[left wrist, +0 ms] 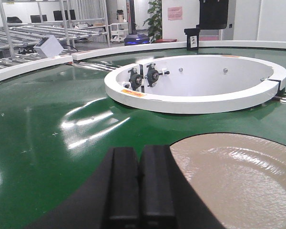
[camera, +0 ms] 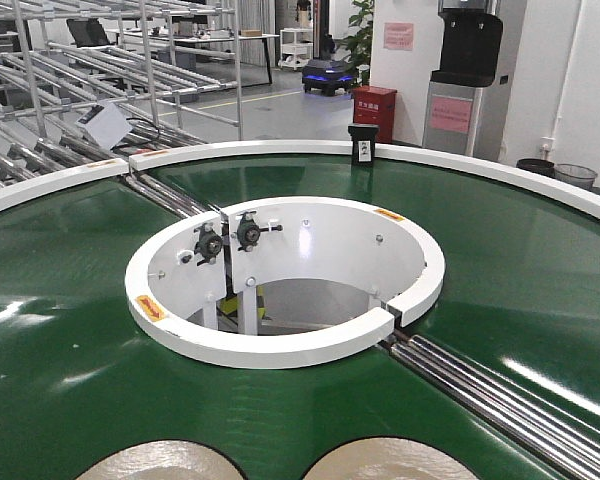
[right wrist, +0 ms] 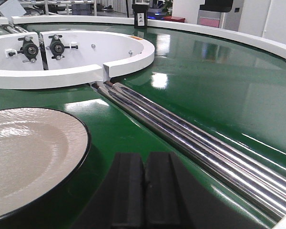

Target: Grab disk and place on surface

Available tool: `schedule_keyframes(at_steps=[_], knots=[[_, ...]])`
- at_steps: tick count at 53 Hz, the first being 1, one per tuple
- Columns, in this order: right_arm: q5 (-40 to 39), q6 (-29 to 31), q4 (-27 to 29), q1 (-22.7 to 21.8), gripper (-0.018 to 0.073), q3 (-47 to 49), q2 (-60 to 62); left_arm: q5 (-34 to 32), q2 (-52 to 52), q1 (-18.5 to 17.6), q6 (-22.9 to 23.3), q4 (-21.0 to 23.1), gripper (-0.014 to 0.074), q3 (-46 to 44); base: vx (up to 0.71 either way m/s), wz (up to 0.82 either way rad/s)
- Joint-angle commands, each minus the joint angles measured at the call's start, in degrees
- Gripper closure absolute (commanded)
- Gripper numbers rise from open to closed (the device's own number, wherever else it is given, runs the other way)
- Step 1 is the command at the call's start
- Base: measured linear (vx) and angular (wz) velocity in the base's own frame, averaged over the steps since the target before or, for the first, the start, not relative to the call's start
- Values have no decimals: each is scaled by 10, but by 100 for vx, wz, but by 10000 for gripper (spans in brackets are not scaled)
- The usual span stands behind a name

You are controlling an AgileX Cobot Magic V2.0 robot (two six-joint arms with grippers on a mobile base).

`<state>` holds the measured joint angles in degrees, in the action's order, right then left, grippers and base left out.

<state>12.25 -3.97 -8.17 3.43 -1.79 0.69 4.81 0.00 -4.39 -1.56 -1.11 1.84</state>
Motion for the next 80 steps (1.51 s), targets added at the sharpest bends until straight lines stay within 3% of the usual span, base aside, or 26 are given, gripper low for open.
schedule_keyframes(at_steps=[1,27,41,49,56,62,69,75,80], knots=[[-49,4,-4,-1,564,-4,5,-48,13,-2,6,-1,605,-13,0,0],[-49,4,-4,-1,564,-4,5,-61,13,-2,6,-1,605,-13,0,0],[-58,4,-5,-1,564,-4,5,-140,13,-2,19,-1,605,-13,0,0],[-119,4,-7,-1,564,-4,5,-227,13,-2,25,-1,604,-13,0,0],[-245,-1,-1,-1,564,6,5,-252,13,-2,25,-1,604,-39,0,0],[-198,2,25,-1,564,73,-14,-206,17,-2,25,-1,604,-110,0,0],[-75,2,15,-1,564,215,-95,-48,70,-2,25,-1,604,-264,0,0],[-66,2,0,-1,564,299,-185,72,155,-2,25,-1,604,-367,0,0],[-65,2,0,-1,562,329,-252,92,206,-2,25,-1,604,-398,0,0]])
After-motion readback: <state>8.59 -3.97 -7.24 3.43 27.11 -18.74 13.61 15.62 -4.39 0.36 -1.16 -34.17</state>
